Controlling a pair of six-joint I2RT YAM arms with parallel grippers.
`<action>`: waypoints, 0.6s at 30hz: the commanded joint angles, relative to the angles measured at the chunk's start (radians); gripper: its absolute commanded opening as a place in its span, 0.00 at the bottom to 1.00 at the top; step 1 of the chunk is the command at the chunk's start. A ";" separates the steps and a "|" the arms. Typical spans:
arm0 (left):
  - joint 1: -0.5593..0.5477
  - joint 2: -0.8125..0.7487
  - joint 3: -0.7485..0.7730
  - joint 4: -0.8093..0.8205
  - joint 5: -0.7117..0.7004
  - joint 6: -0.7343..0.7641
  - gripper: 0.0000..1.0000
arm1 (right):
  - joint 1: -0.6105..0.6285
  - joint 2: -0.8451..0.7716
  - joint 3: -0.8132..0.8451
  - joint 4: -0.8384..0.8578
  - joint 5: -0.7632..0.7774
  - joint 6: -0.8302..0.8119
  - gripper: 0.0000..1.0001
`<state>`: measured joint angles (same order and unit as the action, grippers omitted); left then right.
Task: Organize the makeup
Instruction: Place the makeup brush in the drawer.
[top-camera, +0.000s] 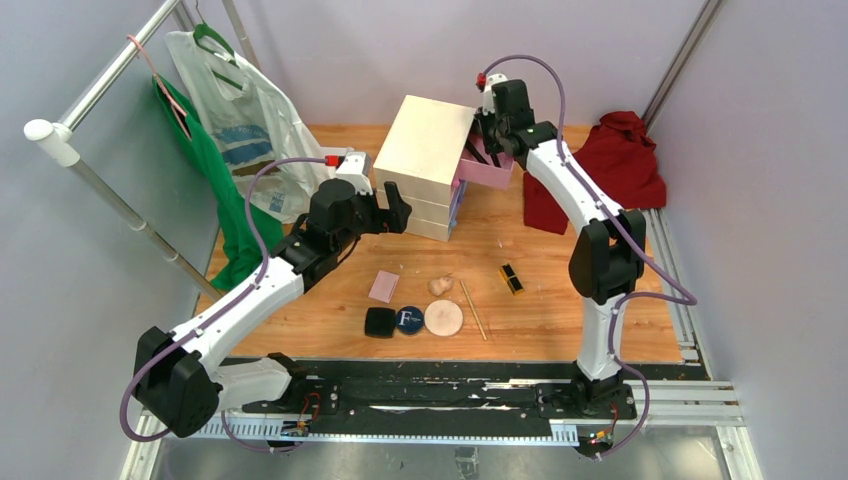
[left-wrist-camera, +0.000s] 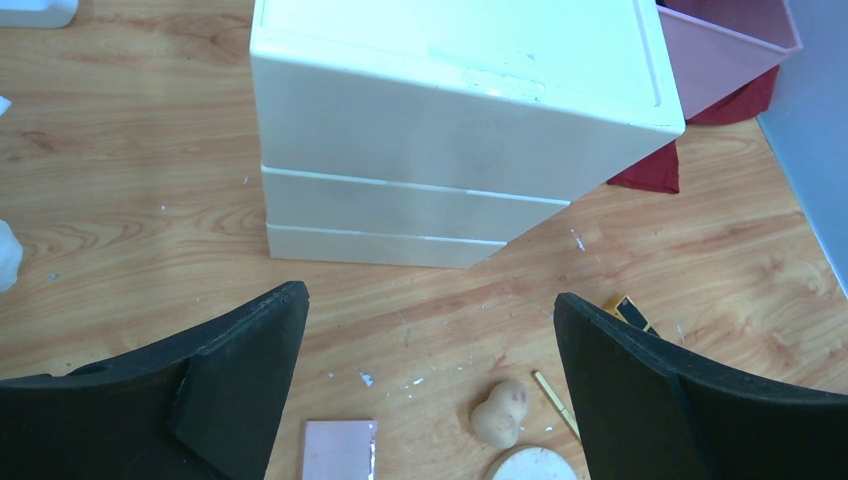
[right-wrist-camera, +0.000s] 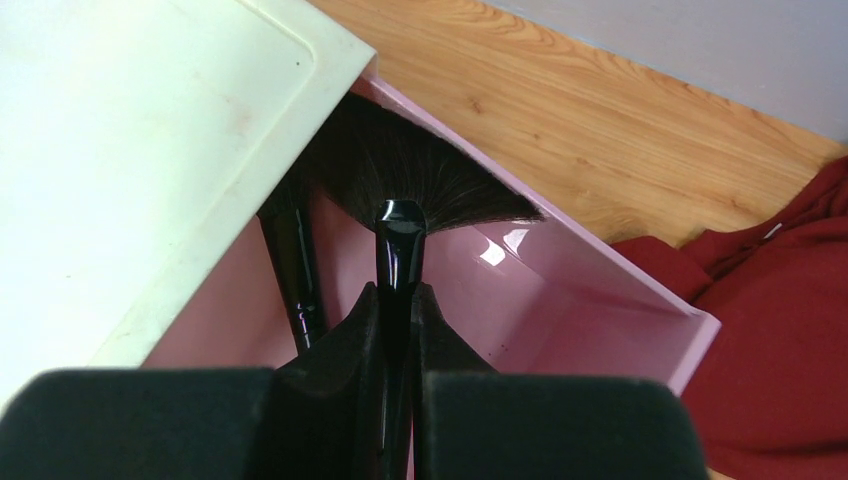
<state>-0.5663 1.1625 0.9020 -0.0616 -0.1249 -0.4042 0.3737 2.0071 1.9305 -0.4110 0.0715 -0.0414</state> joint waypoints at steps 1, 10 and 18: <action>-0.007 -0.002 -0.011 0.026 -0.014 0.001 0.98 | -0.008 0.019 0.027 -0.086 0.007 -0.005 0.01; -0.008 0.008 -0.009 0.029 -0.012 -0.001 0.98 | -0.008 0.017 0.031 -0.098 -0.010 -0.014 0.07; -0.007 0.012 -0.008 0.033 -0.010 -0.002 0.98 | -0.006 -0.002 0.043 -0.085 -0.024 -0.029 0.38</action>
<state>-0.5663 1.1694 0.9016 -0.0612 -0.1249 -0.4042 0.3737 2.0239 1.9347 -0.4721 0.0605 -0.0544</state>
